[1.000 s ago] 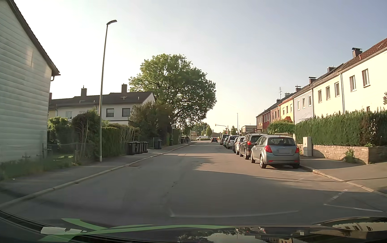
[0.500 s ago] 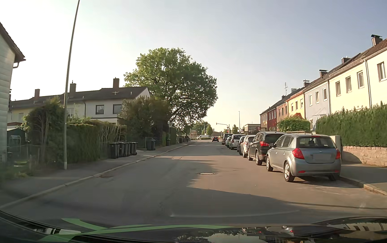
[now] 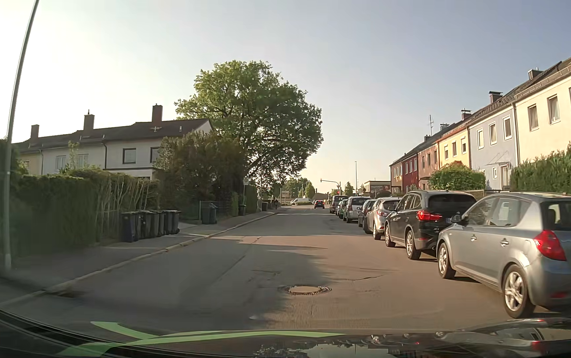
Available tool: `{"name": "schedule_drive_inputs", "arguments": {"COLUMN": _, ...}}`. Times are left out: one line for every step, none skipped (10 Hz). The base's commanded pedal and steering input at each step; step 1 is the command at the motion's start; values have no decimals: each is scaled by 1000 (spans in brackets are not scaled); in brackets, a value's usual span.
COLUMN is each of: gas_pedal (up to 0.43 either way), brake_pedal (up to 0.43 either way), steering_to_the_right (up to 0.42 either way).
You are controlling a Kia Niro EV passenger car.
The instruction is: Follow the waypoints while adhering to traffic rules and regulations
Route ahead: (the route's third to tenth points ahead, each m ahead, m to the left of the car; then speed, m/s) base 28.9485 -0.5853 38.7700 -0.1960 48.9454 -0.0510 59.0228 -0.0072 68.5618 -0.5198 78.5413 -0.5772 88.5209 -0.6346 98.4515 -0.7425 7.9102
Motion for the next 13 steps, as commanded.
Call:
{"name": "schedule_drive_inputs", "arguments": {"gas_pedal": 28, "brake_pedal": 0, "steering_to_the_right": -2}}
{"name": "schedule_drive_inputs", "arguments": {"gas_pedal": 28, "brake_pedal": 0, "steering_to_the_right": -1}}
{"name": "schedule_drive_inputs", "arguments": {"gas_pedal": 39, "brake_pedal": 0, "steering_to_the_right": 0}}
{"name": "schedule_drive_inputs", "arguments": {"gas_pedal": 39, "brake_pedal": 0, "steering_to_the_right": 1}}
{"name": "schedule_drive_inputs", "arguments": {"gas_pedal": 39, "brake_pedal": 0, "steering_to_the_right": 4}}
{"name": "schedule_drive_inputs", "arguments": {"gas_pedal": 39, "brake_pedal": 0, "steering_to_the_right": 5}}
{"name": "schedule_drive_inputs", "arguments": {"gas_pedal": 59, "brake_pedal": 0, "steering_to_the_right": 9}}
{"name": "schedule_drive_inputs", "arguments": {"gas_pedal": 59, "brake_pedal": 0, "steering_to_the_right": 9}}
{"name": "schedule_drive_inputs", "arguments": {"gas_pedal": 59, "brake_pedal": 0, "steering_to_the_right": 5}}
{"name": "schedule_drive_inputs", "arguments": {"gas_pedal": 59, "brake_pedal": 0, "steering_to_the_right": 2}}
{"name": "schedule_drive_inputs", "arguments": {"gas_pedal": 59, "brake_pedal": 0, "steering_to_the_right": 2}}
{"name": "schedule_drive_inputs", "arguments": {"gas_pedal": 59, "brake_pedal": 0, "steering_to_the_right": 1}}
{"name": "schedule_drive_inputs", "arguments": {"gas_pedal": 59, "brake_pedal": 0, "steering_to_the_right": 0}}
